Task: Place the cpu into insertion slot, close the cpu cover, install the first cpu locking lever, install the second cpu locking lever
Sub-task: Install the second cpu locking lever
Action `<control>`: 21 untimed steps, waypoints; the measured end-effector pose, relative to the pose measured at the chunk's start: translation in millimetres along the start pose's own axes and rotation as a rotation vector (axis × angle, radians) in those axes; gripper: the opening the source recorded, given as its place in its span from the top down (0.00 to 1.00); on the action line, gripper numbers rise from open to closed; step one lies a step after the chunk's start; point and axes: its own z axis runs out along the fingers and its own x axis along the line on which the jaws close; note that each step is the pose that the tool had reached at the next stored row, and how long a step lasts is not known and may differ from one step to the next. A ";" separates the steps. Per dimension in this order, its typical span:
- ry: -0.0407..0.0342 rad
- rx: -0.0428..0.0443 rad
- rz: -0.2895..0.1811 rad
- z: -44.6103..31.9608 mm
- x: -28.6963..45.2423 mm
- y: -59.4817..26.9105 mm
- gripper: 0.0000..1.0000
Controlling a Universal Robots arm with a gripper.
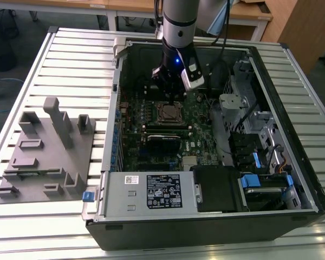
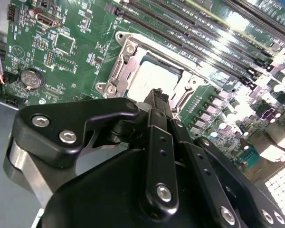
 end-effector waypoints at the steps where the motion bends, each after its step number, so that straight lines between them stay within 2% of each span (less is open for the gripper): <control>1: 0.0000 0.0000 0.000 -0.1 -0.2 -2.6 0.90; 5: 0.0002 -0.0002 0.000 -1.5 -0.2 -3.8 0.90; 11: 0.0001 -0.0018 0.000 -9.2 -0.6 -3.5 0.90; 17: 0.0002 -0.0018 0.000 -9.9 -0.6 -3.8 0.90; 21: 0.0002 -0.0019 0.000 -10.0 -0.9 -7.7 0.90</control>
